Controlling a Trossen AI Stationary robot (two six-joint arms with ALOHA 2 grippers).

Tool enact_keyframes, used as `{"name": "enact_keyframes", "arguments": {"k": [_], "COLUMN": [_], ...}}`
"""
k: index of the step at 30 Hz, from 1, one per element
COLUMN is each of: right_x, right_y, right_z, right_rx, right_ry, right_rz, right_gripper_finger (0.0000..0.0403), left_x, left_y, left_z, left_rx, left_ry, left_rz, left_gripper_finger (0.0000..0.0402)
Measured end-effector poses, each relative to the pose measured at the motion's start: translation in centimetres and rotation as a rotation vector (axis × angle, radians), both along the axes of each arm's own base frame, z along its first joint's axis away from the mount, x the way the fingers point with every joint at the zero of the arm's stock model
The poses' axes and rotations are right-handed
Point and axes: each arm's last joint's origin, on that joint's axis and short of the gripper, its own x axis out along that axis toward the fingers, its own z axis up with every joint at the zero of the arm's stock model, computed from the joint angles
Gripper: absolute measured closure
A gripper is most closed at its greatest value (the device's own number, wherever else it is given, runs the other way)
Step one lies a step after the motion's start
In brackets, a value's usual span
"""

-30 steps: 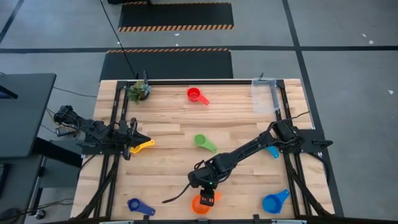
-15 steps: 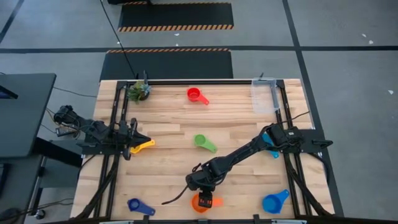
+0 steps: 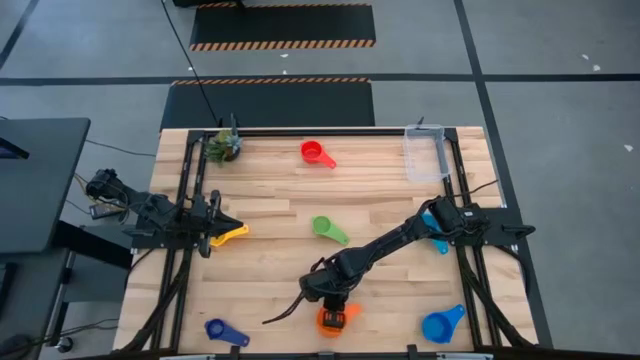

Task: Nest measuring cups in basket
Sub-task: Move the orange measuring cup to the center of the table

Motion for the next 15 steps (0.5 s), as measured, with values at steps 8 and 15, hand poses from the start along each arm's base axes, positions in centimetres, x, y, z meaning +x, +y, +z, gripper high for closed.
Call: {"name": "enact_keyframes", "arguments": {"k": [8,15], "right_x": [-1.3,-1.0], "right_y": [-5.1,-9.1], "right_z": [1.6,2.2], "right_rx": [-0.234,-0.339], "right_ry": [0.133,0.145], "right_rz": [0.000,-0.022], "right_gripper_finger": [0.0395,0.0395], "left_x": [0.0,0.0], "left_y": [0.0,0.0], "left_z": [0.0,0.0], "left_rx": [-0.002,-0.001], "left_ry": [-0.004,-0.003], "left_rz": [0.001,0.001], "left_gripper_finger": [0.0386,0.0386]}}
